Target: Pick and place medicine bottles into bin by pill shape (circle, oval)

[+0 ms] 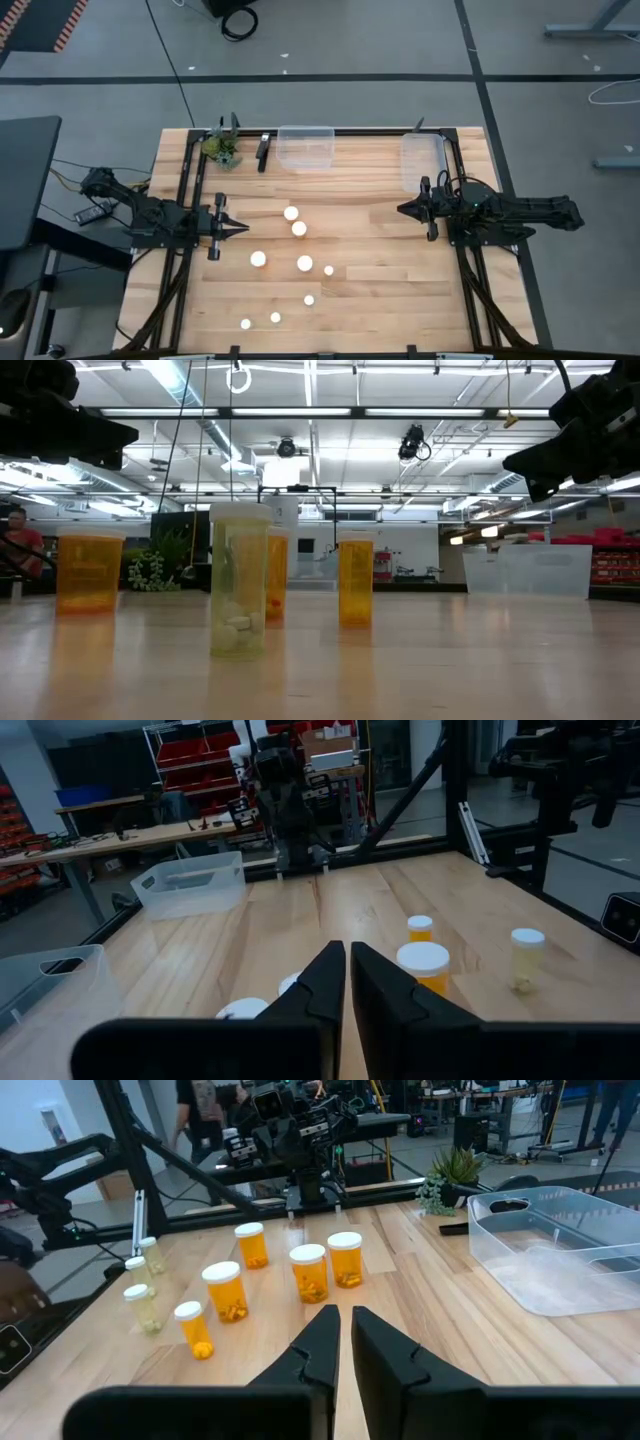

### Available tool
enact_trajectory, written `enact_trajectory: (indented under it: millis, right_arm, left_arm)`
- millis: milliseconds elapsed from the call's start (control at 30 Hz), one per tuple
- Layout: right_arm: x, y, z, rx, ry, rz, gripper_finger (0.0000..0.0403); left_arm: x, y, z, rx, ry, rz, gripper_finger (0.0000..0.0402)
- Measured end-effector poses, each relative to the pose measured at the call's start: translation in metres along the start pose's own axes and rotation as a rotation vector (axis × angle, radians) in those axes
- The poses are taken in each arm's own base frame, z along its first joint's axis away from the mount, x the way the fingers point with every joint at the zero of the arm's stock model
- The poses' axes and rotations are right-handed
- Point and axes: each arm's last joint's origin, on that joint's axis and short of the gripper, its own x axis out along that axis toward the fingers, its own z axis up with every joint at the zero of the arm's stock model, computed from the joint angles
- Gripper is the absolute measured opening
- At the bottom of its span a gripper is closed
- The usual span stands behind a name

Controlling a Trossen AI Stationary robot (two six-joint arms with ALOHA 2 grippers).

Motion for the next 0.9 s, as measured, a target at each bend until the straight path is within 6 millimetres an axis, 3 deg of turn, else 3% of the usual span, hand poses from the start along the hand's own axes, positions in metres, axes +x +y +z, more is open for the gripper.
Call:
enact_trajectory:
  millis: [900]
  right_arm:
    - [0.0000, 0.0000, 0.0001, 0.000, 0.000, 0.000, 0.0037]
  left_arm:
    - [0.0000, 0.0000, 0.0000, 0.000, 0.000, 0.000, 0.0037]
